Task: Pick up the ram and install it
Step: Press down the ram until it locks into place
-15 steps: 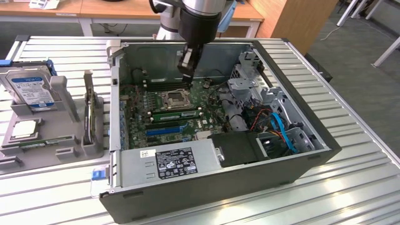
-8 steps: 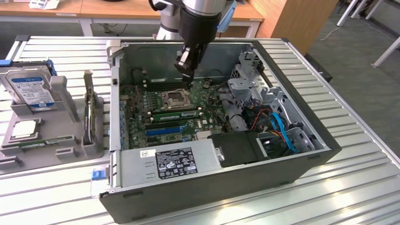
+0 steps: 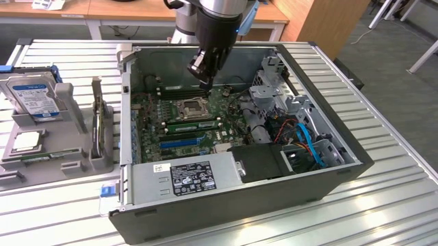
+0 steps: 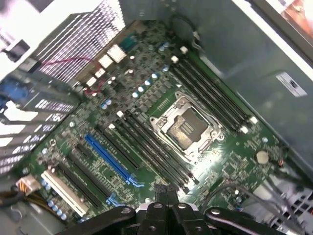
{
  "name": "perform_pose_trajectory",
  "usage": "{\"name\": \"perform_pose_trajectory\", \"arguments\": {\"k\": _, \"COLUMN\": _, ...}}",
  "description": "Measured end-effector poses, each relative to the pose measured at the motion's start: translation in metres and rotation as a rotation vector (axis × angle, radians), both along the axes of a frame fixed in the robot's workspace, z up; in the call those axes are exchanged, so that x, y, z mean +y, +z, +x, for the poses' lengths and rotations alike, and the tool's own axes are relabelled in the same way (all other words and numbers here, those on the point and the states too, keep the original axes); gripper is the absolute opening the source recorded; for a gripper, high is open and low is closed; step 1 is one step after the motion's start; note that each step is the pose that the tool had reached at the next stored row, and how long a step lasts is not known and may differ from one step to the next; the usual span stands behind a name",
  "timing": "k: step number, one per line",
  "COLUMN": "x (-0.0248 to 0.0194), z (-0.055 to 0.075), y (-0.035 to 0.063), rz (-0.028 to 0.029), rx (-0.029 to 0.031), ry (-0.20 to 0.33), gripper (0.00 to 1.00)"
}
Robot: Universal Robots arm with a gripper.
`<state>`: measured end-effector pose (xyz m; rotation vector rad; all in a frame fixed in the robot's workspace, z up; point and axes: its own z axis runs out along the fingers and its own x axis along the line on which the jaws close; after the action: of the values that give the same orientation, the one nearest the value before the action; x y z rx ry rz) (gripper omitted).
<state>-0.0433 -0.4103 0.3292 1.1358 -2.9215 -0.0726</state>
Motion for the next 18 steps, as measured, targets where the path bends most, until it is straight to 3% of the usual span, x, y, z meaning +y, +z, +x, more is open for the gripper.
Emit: {"name": "perform_pose_trajectory", "arguments": {"k": 18, "x": 0.0, "z": 0.0, "y": -0.0009, "rz": 0.0001, "rx": 0.0001, "ry": -0.328, "gripper": 0.1}}
